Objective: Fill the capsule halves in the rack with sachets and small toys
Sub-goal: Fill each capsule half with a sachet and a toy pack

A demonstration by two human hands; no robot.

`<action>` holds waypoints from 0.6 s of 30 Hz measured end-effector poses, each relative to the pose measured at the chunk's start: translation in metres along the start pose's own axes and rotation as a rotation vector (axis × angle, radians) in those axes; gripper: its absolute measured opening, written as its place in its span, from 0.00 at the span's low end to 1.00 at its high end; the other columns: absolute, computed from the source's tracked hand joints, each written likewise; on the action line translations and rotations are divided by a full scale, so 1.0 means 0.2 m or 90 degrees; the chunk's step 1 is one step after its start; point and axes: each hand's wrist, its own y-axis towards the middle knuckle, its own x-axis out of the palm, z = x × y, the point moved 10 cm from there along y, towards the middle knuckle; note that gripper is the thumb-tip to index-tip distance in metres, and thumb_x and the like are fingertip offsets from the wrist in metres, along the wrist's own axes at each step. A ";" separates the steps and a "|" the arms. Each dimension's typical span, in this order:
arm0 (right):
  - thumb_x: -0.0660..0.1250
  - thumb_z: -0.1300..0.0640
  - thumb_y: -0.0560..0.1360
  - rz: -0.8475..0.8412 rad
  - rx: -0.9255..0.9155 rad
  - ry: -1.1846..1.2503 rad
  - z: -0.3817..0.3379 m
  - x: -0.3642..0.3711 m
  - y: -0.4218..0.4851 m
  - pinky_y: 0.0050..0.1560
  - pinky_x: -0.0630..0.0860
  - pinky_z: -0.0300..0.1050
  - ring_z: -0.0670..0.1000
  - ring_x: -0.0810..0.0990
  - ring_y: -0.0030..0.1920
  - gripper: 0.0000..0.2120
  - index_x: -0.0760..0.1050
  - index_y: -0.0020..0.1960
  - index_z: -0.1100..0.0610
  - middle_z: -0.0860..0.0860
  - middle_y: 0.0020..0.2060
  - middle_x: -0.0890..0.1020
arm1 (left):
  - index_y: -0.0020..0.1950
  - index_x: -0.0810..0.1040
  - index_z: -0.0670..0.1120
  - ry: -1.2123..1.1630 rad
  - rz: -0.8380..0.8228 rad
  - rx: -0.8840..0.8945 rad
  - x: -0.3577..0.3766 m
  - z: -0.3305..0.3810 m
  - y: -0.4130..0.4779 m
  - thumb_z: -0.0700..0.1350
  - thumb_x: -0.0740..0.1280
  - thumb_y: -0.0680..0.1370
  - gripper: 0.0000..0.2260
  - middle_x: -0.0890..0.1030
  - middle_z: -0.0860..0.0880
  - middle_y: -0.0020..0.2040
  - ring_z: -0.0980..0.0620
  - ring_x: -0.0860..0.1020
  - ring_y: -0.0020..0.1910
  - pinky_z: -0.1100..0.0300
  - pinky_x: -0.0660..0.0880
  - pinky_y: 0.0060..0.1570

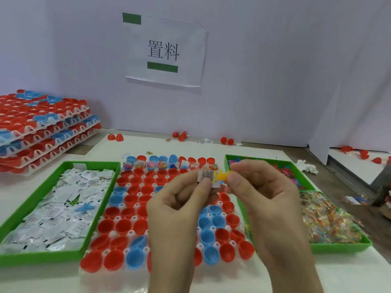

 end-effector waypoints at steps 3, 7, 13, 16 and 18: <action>0.76 0.52 0.63 0.031 0.027 -0.022 0.06 -0.03 -0.04 0.40 0.80 0.35 0.48 0.86 0.40 0.08 0.86 0.42 0.51 0.52 0.38 0.87 | 0.48 0.87 0.51 -0.007 -0.026 -0.018 0.02 -0.03 -0.04 0.42 0.73 0.69 0.10 0.87 0.46 0.42 0.49 0.86 0.43 0.66 0.80 0.40; 0.76 0.53 0.63 0.066 0.025 -0.054 0.09 -0.08 -0.07 0.40 0.80 0.35 0.48 0.85 0.39 0.08 0.85 0.41 0.53 0.52 0.37 0.86 | 0.52 0.85 0.54 -0.005 -0.107 -0.066 0.06 -0.08 -0.07 0.47 0.74 0.65 0.16 0.87 0.48 0.48 0.50 0.85 0.49 0.66 0.80 0.46; 0.79 0.59 0.68 -0.060 0.027 -0.204 0.12 -0.09 -0.08 0.41 0.79 0.36 0.47 0.82 0.38 0.10 0.83 0.43 0.46 0.50 0.36 0.83 | 0.47 0.86 0.56 0.101 -0.118 -0.064 0.04 -0.10 -0.06 0.48 0.73 0.66 0.11 0.87 0.50 0.42 0.54 0.86 0.43 0.70 0.78 0.40; 0.76 0.60 0.71 -0.100 0.050 -0.341 0.17 -0.21 -0.07 0.47 0.79 0.37 0.46 0.83 0.43 0.13 0.84 0.47 0.43 0.45 0.40 0.85 | 0.44 0.87 0.56 0.125 -0.107 -0.081 0.00 -0.13 -0.05 0.48 0.72 0.67 0.08 0.87 0.50 0.41 0.54 0.86 0.42 0.70 0.78 0.40; 0.74 0.61 0.73 -0.003 0.079 -0.469 0.22 -0.41 -0.06 0.49 0.80 0.44 0.44 0.82 0.45 0.11 0.84 0.47 0.44 0.42 0.42 0.85 | 0.44 0.87 0.57 0.132 -0.103 -0.082 -0.02 -0.13 -0.04 0.48 0.72 0.67 0.08 0.87 0.51 0.42 0.55 0.85 0.42 0.70 0.78 0.40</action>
